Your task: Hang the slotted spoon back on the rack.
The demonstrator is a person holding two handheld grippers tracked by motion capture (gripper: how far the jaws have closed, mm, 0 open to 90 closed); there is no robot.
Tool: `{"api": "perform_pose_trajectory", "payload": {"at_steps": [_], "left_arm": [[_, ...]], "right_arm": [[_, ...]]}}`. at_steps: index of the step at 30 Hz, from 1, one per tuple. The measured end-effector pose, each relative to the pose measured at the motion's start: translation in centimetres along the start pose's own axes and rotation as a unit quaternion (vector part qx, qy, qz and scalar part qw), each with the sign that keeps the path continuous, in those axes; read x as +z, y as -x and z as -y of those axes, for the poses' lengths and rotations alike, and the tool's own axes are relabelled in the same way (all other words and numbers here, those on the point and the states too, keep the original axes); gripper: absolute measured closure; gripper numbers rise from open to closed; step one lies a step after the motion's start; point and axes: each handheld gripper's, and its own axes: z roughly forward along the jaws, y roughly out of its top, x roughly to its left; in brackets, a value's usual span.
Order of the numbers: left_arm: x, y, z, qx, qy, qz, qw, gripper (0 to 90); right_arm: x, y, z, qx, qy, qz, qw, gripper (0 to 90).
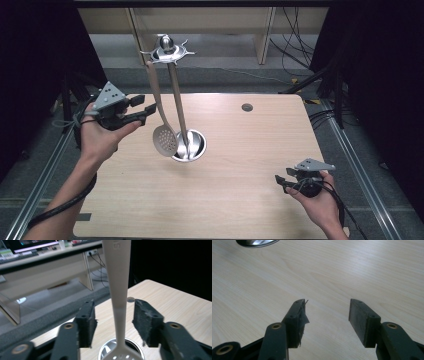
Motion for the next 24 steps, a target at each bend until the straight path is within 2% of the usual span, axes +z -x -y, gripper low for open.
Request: {"api": "perform_pose_trajectory", "payload": {"at_steps": [4,8,12,13,14,15,16,17,18,19,20,24], "left_arm": [[-1.2,0.2,2.0,-0.005,0.005,-0.009,0.9999,42.0],[-2.1,0.4,4.7,-0.006,0.009,-0.015,0.9998,40.6],[-2.6,0.9,7.8,-0.022,0.006,-0.018,0.9996,40.1],[-2.7,1.0,8.5,-0.026,0.005,-0.018,0.9995,40.0],[-2.7,1.2,9.2,-0.029,0.001,-0.020,0.9994,39.9],[-2.7,1.3,10.6,-0.032,-0.007,-0.021,0.9992,39.5],[-2.7,1.3,10.6,-0.032,-0.007,-0.021,0.9992,39.4],[-2.7,1.5,11.8,-0.035,-0.018,-0.025,0.9989,39.2],[-2.7,1.5,11.8,-0.035,-0.018,-0.025,0.9989,39.0],[-2.6,1.7,13.1,-0.037,-0.029,-0.026,0.9985,38.8],[-2.6,1.7,13.1,-0.037,-0.029,-0.026,0.9985,38.7],[-2.2,2.0,15.5,-0.043,-0.057,-0.027,0.9971,37.8]], "right_arm": [[0.0,-0.1,0.0,0.002,0.002,-0.001,1.0000,47.6],[0.0,-0.1,0.0,0.003,0.001,0.000,1.0000,47.5],[0.1,-0.1,0.0,0.004,0.005,-0.001,1.0000,47.3],[0.2,0.0,0.1,-0.009,0.009,0.004,0.9999,47.4],[0.2,0.0,0.1,-0.010,0.008,0.004,0.9999,47.3],[0.2,-0.2,0.0,0.004,0.007,0.000,1.0000,47.3],[0.2,-0.2,0.0,0.004,0.007,0.000,1.0000,47.3],[0.1,0.0,0.0,-0.008,0.003,-0.001,1.0000,47.2],[0.1,0.0,0.0,-0.008,0.003,-0.001,1.0000,47.2],[0.3,0.1,0.1,-0.015,0.014,-0.003,0.9998,47.2],[0.3,0.2,0.1,-0.017,0.010,0.001,0.9998,47.1],[0.3,0.2,0.1,-0.017,0.010,0.002,0.9998,47.1]]}}
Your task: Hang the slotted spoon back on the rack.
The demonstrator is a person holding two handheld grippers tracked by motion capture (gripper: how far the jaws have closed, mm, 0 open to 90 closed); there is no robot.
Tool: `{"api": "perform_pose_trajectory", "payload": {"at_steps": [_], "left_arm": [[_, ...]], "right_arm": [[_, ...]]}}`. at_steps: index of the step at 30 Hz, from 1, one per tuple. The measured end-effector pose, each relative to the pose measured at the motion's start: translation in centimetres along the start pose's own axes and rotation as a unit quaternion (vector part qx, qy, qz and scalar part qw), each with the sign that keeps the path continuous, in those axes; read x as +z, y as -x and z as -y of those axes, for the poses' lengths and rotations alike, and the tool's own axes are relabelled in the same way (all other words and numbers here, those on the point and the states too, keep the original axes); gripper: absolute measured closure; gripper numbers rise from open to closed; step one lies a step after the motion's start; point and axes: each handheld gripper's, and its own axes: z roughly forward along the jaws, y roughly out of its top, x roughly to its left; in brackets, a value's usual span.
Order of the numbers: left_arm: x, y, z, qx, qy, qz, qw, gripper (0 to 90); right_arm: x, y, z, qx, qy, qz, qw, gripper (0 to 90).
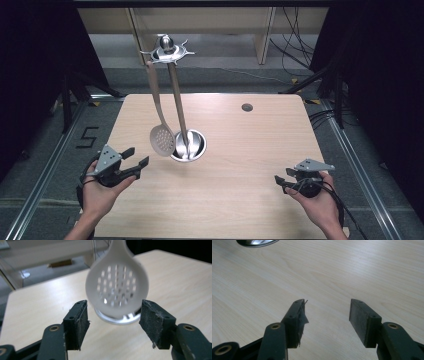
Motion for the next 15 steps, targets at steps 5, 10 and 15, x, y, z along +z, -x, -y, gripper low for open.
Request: {"api": "perform_pose_trajectory", "payload": {"at_steps": [5,10,15], "left_arm": [[0.8,0.1,2.1,0.010,-0.035,-0.005,0.9993,35.5],[1.4,-0.8,3.3,0.005,-0.067,0.000,0.9977,32.8],[1.9,-1.2,3.6,0.020,-0.076,0.014,0.9968,30.8]], "right_arm": [[-0.1,-0.2,-0.1,0.013,-0.010,-0.009,0.9998,46.9],[0.0,-0.4,0.0,0.023,-0.010,-0.014,0.9996,46.6],[0.1,-0.4,0.1,0.017,-0.002,-0.012,0.9998,46.1]]}}
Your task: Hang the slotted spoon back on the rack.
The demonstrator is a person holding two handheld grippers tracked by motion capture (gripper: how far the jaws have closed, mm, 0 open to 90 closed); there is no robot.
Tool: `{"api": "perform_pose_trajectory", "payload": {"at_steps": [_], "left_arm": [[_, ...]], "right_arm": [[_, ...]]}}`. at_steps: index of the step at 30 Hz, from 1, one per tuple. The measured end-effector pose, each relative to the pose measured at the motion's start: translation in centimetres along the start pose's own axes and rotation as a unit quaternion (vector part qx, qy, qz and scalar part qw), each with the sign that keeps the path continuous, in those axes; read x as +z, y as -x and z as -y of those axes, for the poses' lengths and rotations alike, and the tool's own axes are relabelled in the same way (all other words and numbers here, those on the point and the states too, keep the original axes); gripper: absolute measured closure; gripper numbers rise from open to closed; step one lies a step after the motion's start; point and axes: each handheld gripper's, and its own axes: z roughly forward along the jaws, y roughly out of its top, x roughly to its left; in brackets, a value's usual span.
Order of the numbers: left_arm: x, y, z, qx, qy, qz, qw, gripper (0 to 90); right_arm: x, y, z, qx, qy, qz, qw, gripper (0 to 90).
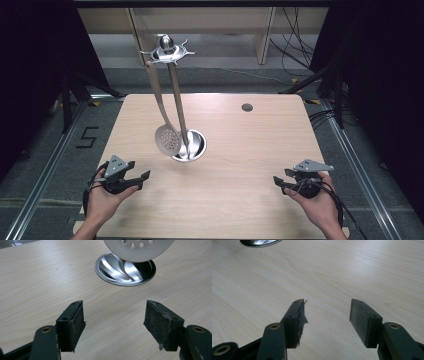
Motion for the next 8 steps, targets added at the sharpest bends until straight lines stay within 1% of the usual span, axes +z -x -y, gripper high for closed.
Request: {"api": "perform_pose_trajectory", "payload": {"at_steps": [1,2,3,4,5,6,7,8], "left_arm": [[0.13,-0.04,-0.03,0.008,-0.002,0.002,1.0000,30.2],[0.13,-0.04,-0.03,0.008,-0.002,0.002,1.0000,30.0],[0.29,0.14,0.02,-0.005,0.002,0.007,1.0000,30.0],[0.31,0.15,0.02,-0.004,0.001,0.009,1.0000,29.8],[0.36,0.07,0.01,0.004,0.001,0.010,0.9999,29.7],[0.39,0.27,0.08,-0.010,0.000,0.009,0.9999,29.6],[0.41,0.17,0.05,-0.001,0.000,0.010,1.0000,29.5],[0.42,0.29,0.08,-0.010,-0.002,0.009,0.9999,29.5]], "right_arm": [[-0.04,0.21,-0.05,-0.011,-0.009,-0.008,0.9999,45.9],[-0.04,0.21,-0.05,-0.011,-0.009,-0.008,0.9999,45.9],[-0.06,0.15,-0.03,-0.009,-0.010,-0.005,0.9999,45.8],[0.00,0.15,-0.01,-0.009,-0.009,-0.007,0.9999,45.7],[0.06,0.09,0.01,-0.007,-0.006,-0.006,0.9999,45.6],[0.08,0.07,0.02,-0.007,-0.007,-0.007,0.9999,45.5],[0.09,0.08,0.05,-0.010,-0.007,-0.005,0.9999,45.4],[0.09,0.08,0.05,-0.010,-0.007,-0.005,0.9999,45.4]]}}
